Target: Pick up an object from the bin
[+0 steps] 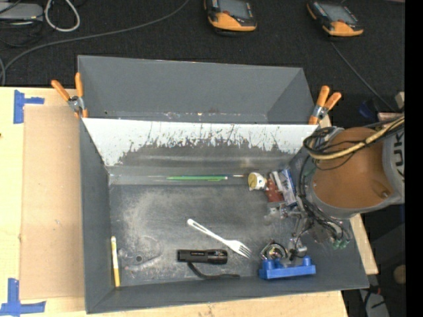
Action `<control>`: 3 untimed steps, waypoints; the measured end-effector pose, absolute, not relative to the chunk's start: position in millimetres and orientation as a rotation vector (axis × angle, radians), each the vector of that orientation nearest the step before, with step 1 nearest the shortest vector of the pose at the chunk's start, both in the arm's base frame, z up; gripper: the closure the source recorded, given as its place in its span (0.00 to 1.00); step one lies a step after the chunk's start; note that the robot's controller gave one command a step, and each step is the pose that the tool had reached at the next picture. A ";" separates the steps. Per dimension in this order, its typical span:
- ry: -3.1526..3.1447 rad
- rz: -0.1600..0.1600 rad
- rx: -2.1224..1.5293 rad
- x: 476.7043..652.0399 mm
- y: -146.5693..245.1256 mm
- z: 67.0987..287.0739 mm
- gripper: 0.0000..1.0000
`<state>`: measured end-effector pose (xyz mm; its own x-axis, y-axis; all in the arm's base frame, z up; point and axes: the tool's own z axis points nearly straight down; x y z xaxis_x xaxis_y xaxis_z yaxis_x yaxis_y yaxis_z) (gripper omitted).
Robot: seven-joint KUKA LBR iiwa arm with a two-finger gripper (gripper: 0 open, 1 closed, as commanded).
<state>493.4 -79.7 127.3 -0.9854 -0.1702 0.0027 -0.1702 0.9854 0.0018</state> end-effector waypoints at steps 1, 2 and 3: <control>-3.114 -0.003 0.412 478.5 -100.2 135.6 0.00; -3.058 -0.008 0.679 470.6 -93.8 117.1 0.00; -3.009 0.008 0.971 477.7 -107.6 75.9 0.00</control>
Offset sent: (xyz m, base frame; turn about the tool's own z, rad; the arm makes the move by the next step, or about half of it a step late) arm -0.0234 -0.0143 -0.0115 -0.2698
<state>477.7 -107.6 75.9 -0.8113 -0.5844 -0.0177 -0.5843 0.8115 -0.0108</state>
